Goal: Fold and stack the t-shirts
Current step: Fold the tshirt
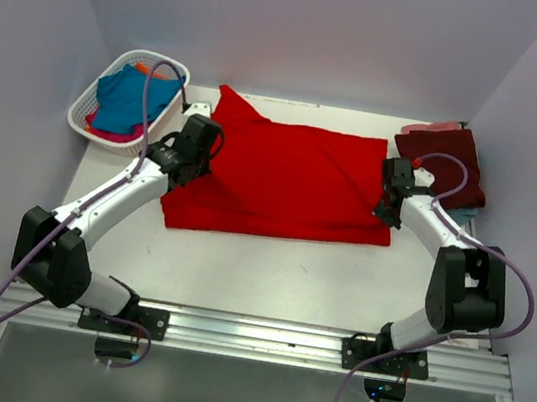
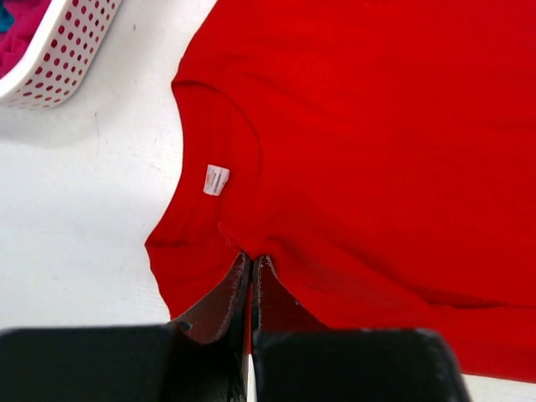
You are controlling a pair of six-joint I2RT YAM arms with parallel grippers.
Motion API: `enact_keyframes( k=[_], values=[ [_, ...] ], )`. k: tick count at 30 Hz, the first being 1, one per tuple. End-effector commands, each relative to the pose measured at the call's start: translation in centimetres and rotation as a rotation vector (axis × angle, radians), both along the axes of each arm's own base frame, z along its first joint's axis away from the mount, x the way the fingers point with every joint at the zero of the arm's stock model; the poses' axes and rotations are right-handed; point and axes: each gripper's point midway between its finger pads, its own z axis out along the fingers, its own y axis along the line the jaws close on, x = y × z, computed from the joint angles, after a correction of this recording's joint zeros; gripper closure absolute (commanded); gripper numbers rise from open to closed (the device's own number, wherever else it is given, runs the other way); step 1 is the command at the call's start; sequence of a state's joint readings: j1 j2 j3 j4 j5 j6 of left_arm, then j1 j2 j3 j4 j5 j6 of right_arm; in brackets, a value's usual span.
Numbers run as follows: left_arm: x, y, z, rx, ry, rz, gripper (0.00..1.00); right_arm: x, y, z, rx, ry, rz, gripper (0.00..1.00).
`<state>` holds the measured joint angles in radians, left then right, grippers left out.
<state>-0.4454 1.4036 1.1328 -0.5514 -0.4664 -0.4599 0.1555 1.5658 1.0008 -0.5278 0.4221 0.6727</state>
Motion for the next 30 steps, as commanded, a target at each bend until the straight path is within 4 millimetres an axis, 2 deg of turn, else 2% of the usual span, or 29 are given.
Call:
enact_keyframes(
  k=[1,7,11,16,23,30],
  values=[
    [2.0,0.4,2.3,0.025,-0.071,0.023,1.0,2.4,0.0,1.2,0.007,-0.063,-0.002,1.0],
    [1.5,1.0,3.1,0.041,-0.066,0.046,1.0,2.5,-0.5,1.5,0.001,-0.064,-0.006,1.0],
    [0.2,1.8,4.3,0.037,-0.073,0.066,1.0,1.8,-1.0,2.0,-0.01,-0.072,-0.013,1.0],
    [-1.2,2.9,4.7,0.052,-0.087,0.086,1.0,1.4,-1.1,1.6,-0.007,-0.074,-0.017,1.0],
    [-0.8,2.8,3.5,0.066,-0.059,0.088,1.0,2.2,-0.8,0.4,0.005,-0.05,-0.017,1.0],
    [-0.8,3.0,3.9,0.076,-0.065,0.096,1.0,2.8,-0.7,0.1,0.011,-0.047,-0.021,1.0]
  ],
)
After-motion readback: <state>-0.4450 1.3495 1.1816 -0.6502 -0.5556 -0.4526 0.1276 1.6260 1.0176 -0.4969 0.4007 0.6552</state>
